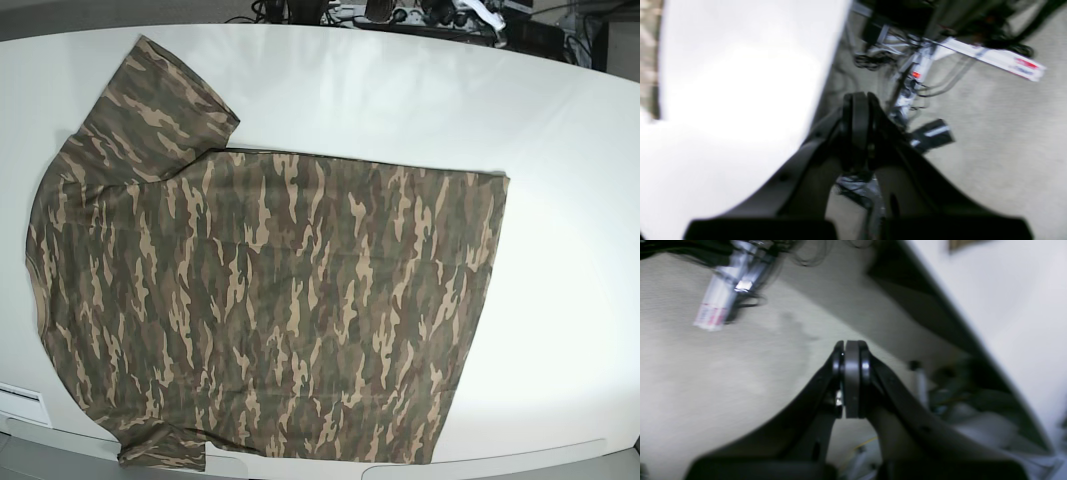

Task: Fold the T-shirt properly
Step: 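Move the right gripper to the sleeve corner, left to the shoulder corner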

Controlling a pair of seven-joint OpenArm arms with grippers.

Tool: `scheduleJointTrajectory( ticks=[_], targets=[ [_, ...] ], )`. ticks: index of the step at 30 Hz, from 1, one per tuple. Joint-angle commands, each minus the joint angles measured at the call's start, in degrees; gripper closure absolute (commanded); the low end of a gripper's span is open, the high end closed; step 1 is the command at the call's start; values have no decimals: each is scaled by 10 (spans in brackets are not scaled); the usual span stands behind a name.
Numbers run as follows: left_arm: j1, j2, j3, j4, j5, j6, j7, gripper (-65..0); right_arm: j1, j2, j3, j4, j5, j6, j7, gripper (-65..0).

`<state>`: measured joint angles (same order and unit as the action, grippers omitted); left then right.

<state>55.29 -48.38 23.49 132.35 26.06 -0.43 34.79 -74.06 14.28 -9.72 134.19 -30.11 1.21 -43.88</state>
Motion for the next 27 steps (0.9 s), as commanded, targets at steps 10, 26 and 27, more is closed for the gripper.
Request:
scheduleJointTrajectory(
  ticks=[10,26,27],
  targets=[
    [-94,-14,-123,-8,-68,-6,-63,0,97,2,82,8,-23,-19,51,0],
    [-389,-118,-137,-315,-228,-321,-303,-163,164,2,124,8,124,62,108,0],
    [-403,-118,-137,-319,-244,-341,-303,-243,165,2,124,8,124,64,109,0]
  ],
)
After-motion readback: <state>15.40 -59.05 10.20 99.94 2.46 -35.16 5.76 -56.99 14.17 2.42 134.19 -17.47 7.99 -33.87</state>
